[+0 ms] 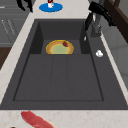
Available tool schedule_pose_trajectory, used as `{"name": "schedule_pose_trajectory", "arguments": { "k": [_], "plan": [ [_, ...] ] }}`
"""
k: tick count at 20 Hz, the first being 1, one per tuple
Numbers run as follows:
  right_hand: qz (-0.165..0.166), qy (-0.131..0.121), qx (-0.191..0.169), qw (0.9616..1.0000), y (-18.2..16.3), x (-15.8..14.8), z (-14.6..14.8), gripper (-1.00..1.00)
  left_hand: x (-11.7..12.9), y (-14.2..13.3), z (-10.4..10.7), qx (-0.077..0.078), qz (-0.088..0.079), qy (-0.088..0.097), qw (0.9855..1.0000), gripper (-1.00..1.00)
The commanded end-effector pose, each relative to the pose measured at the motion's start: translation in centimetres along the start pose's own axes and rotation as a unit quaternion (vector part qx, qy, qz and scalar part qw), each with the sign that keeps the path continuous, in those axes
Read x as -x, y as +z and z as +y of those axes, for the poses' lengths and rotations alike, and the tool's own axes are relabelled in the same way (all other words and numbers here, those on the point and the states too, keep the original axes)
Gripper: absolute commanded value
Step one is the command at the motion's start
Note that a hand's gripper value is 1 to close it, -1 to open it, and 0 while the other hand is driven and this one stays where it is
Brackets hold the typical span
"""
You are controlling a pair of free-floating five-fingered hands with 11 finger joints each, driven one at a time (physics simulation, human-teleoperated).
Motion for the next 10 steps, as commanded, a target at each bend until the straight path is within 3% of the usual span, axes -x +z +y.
{"name": "schedule_pose_trajectory", "arguments": {
  "k": [1, 7, 10],
  "plan": [
    [-0.008, -0.025, -0.007, 0.9996, -0.4, 2.7, -0.3, -1.00, 0.0, 0.0, 0.0, 0.000, 0.000, 0.000, 1.0000, 0.00],
    [-0.037, -0.058, -0.005, 0.9976, -0.1, 5.5, 0.7, -1.00, 0.0, 0.0, 0.0, 0.000, 0.000, 0.000, 1.0000, 0.00],
    [-0.039, -0.055, -0.006, 0.9977, 1.6, 7.0, 1.9, -1.00, 0.0, 0.0, 0.0, 0.000, 0.000, 0.000, 1.0000, 0.00]
  ]
}}
